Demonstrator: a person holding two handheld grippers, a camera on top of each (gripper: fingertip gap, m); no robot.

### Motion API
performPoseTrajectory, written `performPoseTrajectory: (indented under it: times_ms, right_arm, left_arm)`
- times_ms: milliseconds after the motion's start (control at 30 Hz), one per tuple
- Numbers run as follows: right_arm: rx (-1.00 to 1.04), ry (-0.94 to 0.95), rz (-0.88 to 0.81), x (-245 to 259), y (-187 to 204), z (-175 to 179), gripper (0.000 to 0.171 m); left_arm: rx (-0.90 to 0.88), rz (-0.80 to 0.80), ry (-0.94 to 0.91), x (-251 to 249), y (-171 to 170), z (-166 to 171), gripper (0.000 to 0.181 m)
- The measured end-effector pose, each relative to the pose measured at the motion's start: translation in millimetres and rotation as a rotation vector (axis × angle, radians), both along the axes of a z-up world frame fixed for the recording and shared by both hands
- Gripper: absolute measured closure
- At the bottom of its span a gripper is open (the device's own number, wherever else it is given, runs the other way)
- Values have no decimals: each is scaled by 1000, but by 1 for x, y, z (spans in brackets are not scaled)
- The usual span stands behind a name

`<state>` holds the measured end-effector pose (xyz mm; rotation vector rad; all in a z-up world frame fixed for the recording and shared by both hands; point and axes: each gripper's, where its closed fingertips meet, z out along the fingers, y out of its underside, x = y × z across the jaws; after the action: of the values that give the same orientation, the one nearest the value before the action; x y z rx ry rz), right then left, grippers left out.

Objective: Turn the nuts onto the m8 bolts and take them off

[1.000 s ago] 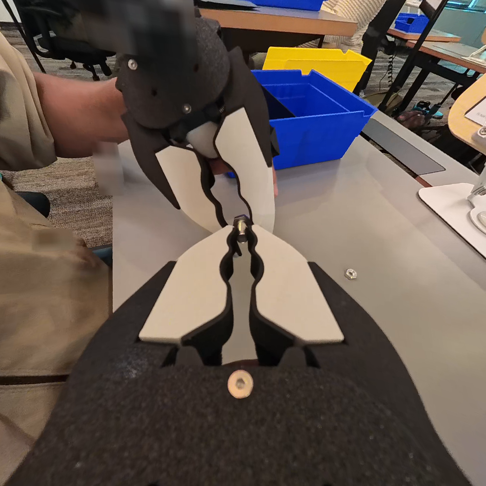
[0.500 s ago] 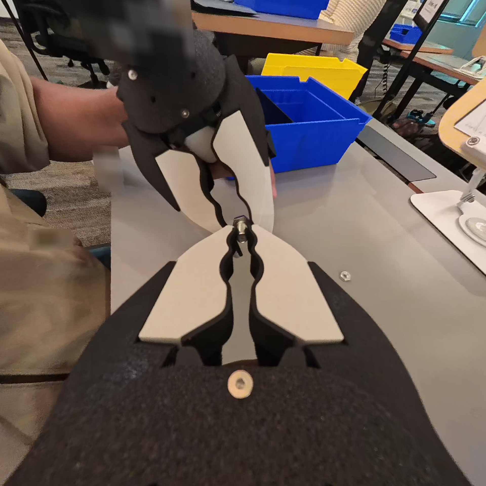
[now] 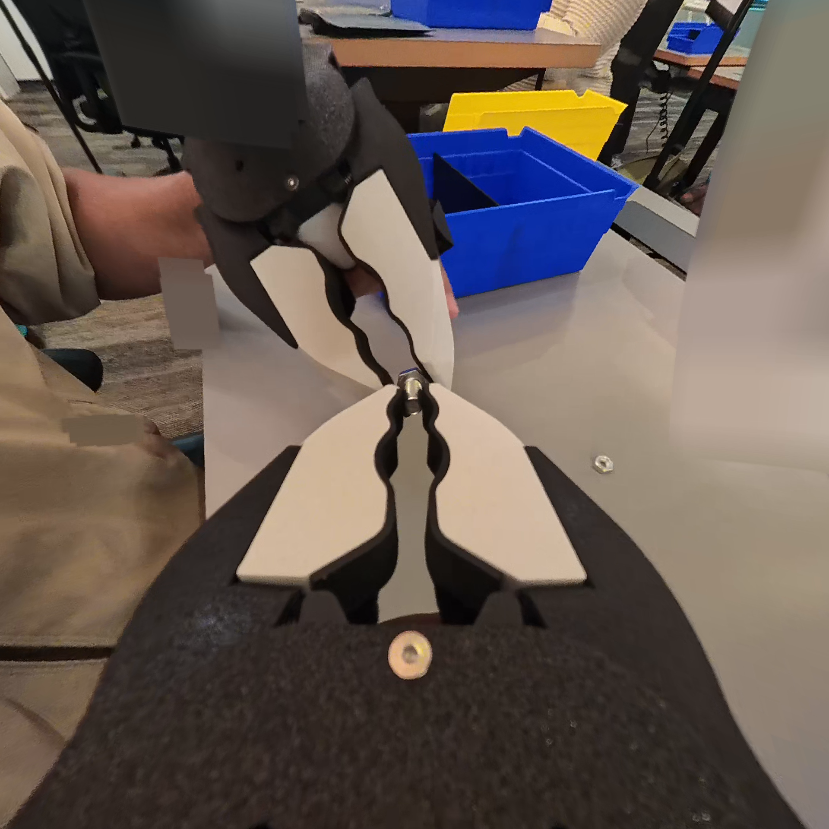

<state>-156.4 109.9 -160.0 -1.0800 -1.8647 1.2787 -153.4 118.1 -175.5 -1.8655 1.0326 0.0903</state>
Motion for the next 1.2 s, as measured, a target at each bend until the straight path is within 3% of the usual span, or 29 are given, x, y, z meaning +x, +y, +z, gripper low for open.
performPoseTrajectory:
  times_ms: [300,867,1033,1200]
  right_arm:
    - [-244,-53,-67,-8,7,5,164]
    - [-148,-69,-53,-10,6,-3,163]
    - [-97,1,-96,-8,24,6,144]
    - [-87,6,-196,-2,53,-3,142]
  left_arm:
    - [186,93,144,-11,10,6,165]
    - [56,90,-24,-11,7,-2,167]
    - [86,174,-369,-28,11,9,166]
    - [123,360,-845,-60,-1,6,166]
